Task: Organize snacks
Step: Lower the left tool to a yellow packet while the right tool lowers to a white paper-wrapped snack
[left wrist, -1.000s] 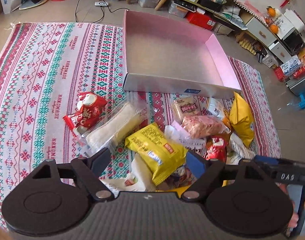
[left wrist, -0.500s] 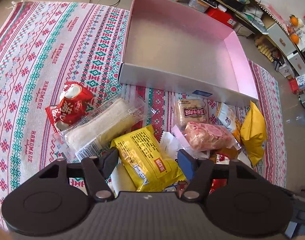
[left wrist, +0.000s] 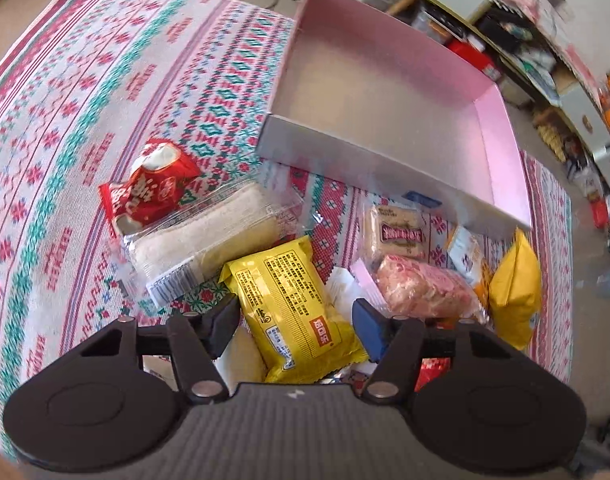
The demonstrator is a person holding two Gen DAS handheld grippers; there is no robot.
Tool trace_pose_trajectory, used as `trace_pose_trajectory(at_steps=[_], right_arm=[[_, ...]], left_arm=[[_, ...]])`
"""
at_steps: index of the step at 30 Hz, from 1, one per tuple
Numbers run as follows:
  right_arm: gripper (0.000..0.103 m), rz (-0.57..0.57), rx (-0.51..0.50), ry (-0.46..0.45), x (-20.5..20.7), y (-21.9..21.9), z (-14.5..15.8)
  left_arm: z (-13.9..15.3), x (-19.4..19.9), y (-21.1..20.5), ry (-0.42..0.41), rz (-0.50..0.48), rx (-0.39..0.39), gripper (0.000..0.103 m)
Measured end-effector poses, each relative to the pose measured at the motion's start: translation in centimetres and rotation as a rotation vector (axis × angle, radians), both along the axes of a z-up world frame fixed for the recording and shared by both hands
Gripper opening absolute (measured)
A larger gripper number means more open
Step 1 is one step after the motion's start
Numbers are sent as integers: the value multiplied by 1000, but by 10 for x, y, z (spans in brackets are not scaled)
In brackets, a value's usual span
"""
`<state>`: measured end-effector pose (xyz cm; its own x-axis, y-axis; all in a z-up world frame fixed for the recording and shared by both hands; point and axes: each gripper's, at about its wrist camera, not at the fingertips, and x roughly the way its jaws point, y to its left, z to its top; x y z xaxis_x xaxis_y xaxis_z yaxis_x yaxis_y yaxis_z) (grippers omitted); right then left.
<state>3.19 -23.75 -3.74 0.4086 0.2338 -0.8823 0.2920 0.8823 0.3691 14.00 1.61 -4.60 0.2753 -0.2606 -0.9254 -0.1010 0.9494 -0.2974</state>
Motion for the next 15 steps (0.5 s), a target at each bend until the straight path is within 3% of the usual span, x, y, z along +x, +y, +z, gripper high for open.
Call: trace_pose_trajectory(at_steps=[4, 10, 15], right_arm=[[47, 0, -6, -4, -2, 1, 1], [46, 3, -9, -3, -5, 2, 2], [46, 12, -20, -4, -7, 4, 3]], left_arm=[[-1, -4, 9, 4, 91, -29, 68], [0, -11, 4, -4, 161, -3, 68], [0, -12, 4, -23, 212, 30, 58]])
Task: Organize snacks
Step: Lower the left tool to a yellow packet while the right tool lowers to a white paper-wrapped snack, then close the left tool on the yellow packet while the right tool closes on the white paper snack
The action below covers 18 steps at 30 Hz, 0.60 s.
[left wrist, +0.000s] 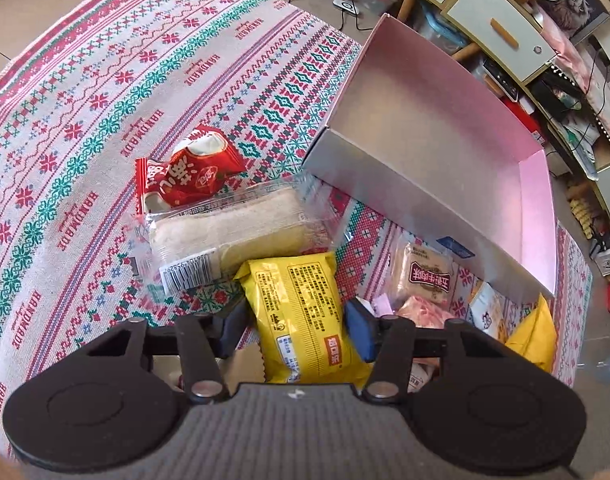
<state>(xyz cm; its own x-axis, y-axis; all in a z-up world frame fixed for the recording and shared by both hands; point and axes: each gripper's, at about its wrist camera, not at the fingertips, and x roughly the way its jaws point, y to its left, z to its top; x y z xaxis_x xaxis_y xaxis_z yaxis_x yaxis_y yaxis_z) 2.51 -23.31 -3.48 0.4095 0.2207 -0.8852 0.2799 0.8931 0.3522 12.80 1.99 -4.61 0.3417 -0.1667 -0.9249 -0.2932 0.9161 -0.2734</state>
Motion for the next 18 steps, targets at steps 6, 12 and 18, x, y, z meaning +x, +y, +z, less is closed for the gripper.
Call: trace_pose_trajectory(at_steps=[6, 12, 18], right_arm=[[38, -8, 2, -20, -3, -2, 7], [27, -2, -1, -51, -3, -4, 17], [28, -14, 9, -51, -6, -7, 15]], left_arm=[[3, -4, -1, -3, -37, -1, 51], [18, -12, -3, -37, -116, 1, 41], [29, -20, 4, -65, -160, 25, 40]])
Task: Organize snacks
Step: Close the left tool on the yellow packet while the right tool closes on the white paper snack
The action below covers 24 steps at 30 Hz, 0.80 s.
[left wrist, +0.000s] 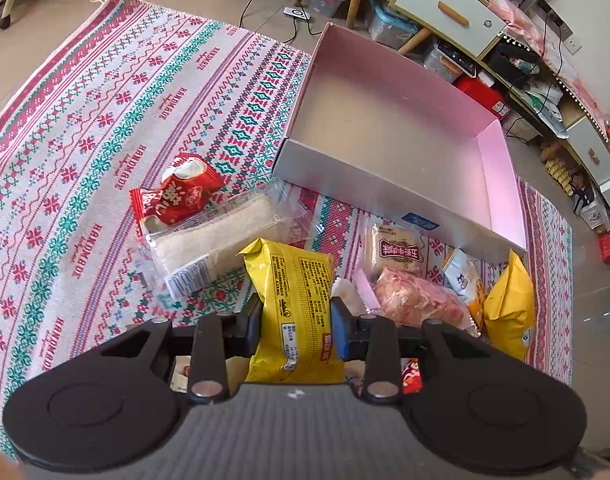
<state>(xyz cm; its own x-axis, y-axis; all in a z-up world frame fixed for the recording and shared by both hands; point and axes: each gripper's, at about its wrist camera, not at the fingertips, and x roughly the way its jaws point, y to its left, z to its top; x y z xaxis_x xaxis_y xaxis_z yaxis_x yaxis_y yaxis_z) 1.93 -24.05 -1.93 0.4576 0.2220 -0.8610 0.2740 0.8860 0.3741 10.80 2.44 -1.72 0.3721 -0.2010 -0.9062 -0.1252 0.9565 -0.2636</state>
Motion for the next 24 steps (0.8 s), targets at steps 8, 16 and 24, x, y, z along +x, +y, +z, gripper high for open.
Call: trace_pose_trajectory(at_steps=[8, 16, 24], right_arm=[[44, -27, 8, 47, 4, 0, -22], [28, -10, -16, 11, 5, 9, -15], [28, -42, -16, -31, -7, 3, 0]], left_arm=[[4, -17, 17, -24, -14, -27, 40], [5, -27, 25, -47, -29, -70, 40], [7, -32, 39, -72, -35, -159, 40]])
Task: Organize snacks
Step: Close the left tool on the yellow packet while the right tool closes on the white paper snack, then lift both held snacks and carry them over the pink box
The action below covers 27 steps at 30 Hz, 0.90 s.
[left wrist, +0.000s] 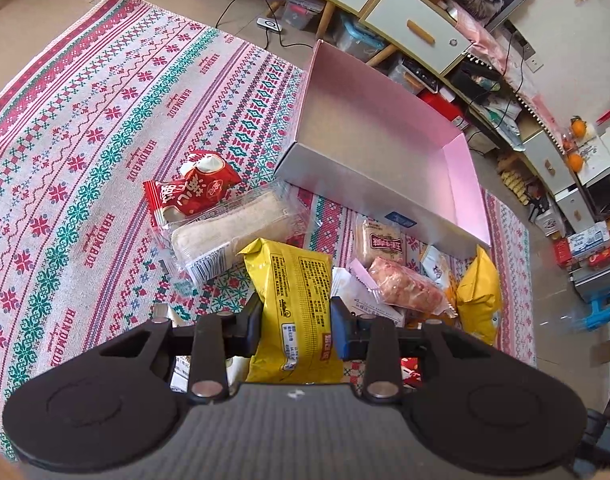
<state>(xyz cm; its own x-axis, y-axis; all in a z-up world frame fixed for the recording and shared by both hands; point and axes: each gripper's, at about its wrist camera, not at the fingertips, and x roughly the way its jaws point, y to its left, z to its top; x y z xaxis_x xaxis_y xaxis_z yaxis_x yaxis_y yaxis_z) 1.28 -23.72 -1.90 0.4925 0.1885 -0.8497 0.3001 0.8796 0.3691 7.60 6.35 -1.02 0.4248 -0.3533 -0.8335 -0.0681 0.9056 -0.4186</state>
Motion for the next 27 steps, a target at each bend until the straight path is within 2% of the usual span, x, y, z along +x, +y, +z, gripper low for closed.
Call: trace_pose_trajectory(at_steps=[9, 18, 23, 27], right_arm=[[28, -31, 23, -54, 3, -9, 28], [28, -9, -52, -98, 67, -13, 53], [28, -5, -62, -96, 104, -20, 48], [28, -10, -75, -76, 137, -24, 34]], left_arm=[[17, 13, 5, -36, -18, -41, 40], [37, 60, -14, -111, -75, -49, 40], [31, 98, -26, -124, -86, -47, 40], [23, 125, -37, -131, -79, -63, 40]])
